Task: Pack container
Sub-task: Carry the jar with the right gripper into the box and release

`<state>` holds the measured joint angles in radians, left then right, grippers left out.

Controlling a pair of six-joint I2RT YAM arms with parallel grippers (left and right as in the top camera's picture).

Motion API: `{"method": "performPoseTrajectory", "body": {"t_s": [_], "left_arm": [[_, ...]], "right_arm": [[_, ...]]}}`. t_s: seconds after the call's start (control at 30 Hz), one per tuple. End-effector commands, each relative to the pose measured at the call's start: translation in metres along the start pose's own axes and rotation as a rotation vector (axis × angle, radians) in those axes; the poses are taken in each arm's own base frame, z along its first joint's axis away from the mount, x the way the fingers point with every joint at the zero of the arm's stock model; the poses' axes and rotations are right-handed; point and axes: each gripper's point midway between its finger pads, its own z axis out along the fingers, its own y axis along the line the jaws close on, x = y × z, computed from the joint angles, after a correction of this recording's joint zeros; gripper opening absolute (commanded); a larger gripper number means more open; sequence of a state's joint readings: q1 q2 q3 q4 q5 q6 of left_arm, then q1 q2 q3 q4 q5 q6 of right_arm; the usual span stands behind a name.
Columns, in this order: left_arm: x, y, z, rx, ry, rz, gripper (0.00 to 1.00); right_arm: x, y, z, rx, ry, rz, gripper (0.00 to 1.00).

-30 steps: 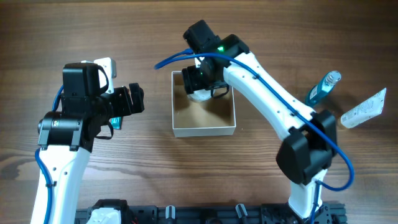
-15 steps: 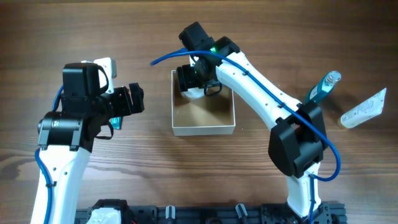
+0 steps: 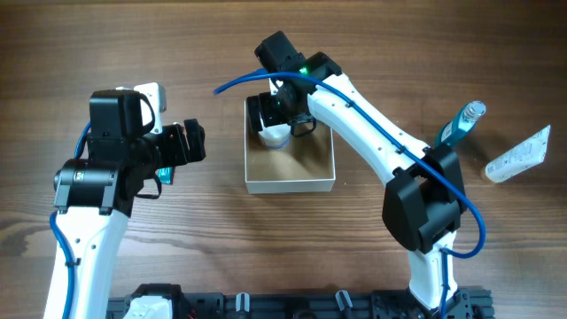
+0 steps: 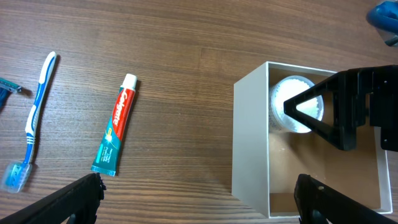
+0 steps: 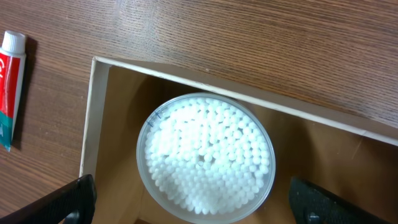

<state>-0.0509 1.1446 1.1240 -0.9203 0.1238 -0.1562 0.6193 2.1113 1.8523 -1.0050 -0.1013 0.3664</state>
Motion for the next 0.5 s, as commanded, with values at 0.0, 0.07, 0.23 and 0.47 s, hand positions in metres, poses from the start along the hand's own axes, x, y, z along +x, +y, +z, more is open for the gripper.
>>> {"method": "performPoseTrajectory", "body": {"t_s": [0.0,0.07,0.23,0.47], "left_arm": [[-0.005,-0.001,-0.002,-0.004,-0.014,-0.008,1.0],[-0.005,-0.001,-0.002,-0.004,-0.014,-0.008,1.0],[-0.004,-0.001,-0.002,-0.005,-0.013,-0.008,1.0],[-0.003,0.0,-0.002,-0.006,-0.007,-0.009,1.0]], "right_arm": [[-0.003,0.006,-0.005,-0.013,-0.009,-0.008,0.94],[-0.007,0.001,-0.031,0.023,-0.062,0.01,0.84],[-0.01,-0.037,-0.086,0.196,-0.17,0.076,0.17],[0.025,-0.055,-0.017,0.182,-0.028,0.154,0.05]]}}
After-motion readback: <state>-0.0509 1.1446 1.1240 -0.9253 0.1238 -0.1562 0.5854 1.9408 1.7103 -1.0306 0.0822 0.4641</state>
